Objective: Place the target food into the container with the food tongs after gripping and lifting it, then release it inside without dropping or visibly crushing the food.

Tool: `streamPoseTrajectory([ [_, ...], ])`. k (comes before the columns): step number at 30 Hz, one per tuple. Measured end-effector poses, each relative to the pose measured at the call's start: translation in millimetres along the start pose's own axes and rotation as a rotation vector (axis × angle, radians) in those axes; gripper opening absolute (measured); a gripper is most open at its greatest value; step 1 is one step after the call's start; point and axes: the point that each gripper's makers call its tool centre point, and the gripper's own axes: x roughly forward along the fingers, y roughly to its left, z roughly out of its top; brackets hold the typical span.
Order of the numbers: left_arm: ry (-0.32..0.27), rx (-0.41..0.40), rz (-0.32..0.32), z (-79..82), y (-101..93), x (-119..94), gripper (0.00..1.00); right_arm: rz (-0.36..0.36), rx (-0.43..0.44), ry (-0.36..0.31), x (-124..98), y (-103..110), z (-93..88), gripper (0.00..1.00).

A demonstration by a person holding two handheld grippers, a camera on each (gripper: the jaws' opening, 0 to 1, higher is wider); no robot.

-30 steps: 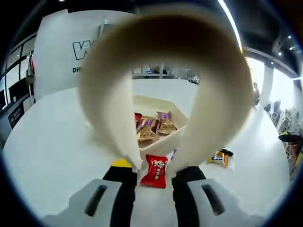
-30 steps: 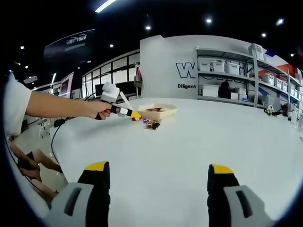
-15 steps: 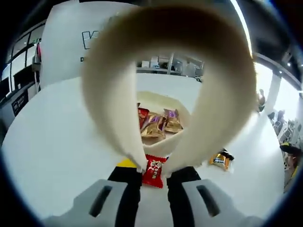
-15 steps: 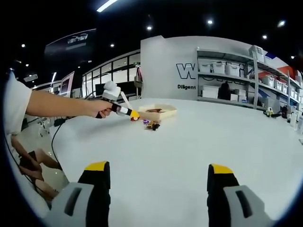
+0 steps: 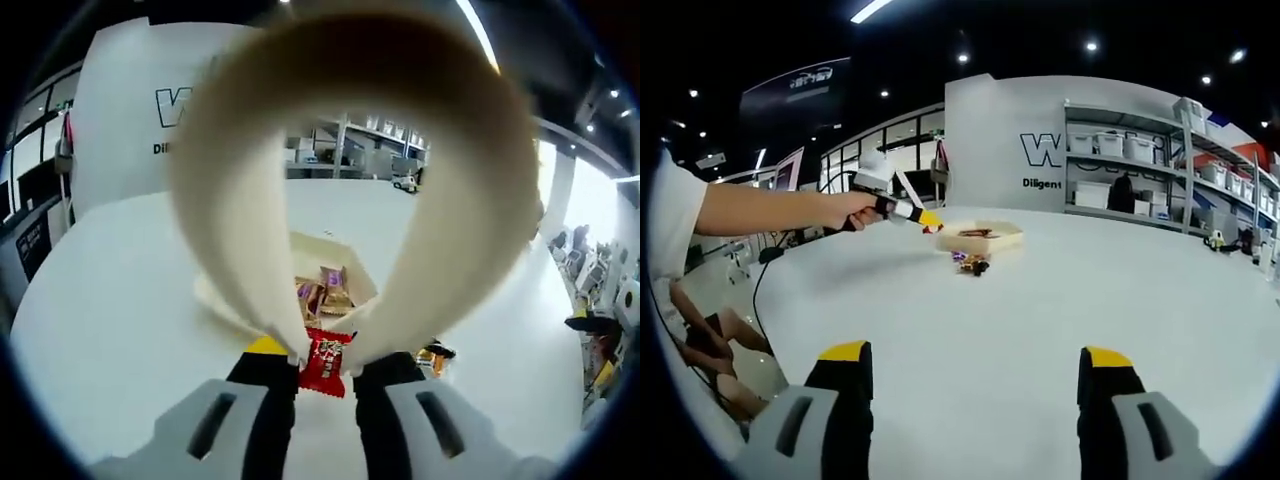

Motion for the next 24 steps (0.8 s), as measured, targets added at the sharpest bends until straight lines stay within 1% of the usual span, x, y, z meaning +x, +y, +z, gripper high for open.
streamPoseTrajectory([
  [6, -0.003, 0.009, 0.016, 5.3, 8.4, 13, 0.19, -0.016, 0.001, -0.003, -3, -7, 1.4, 0.83],
  [9, 0.001, -0.007, 0.015, 7.4, 12.8, 21, 0.19, -0.028, 0.007, -0.001, -5, -11, 0.0, 0.83],
  [10, -0.001, 0.009, 0.024, 9.1, 15.5, 25, 0.20, -0.032, 0.007, 0.004, -5, -12, -1.3, 0.83],
  [14, -0.008, -0.021, 0.022, 12.4, 19.6, 33, 0.20, -0.043, 0.012, 0.011, -5, -18, -5.1, 0.83],
  [18, 0.005, -0.010, 0.023, 9.5, 19.6, 39, 0.20, -0.049, 0.008, 0.020, -4, -21, -6.5, 0.82],
  [24, 0.017, -0.016, 0.027, 4.9, 24.9, 51, 0.21, -0.051, 0.005, 0.030, 1, -23, -7.8, 0.82],
])
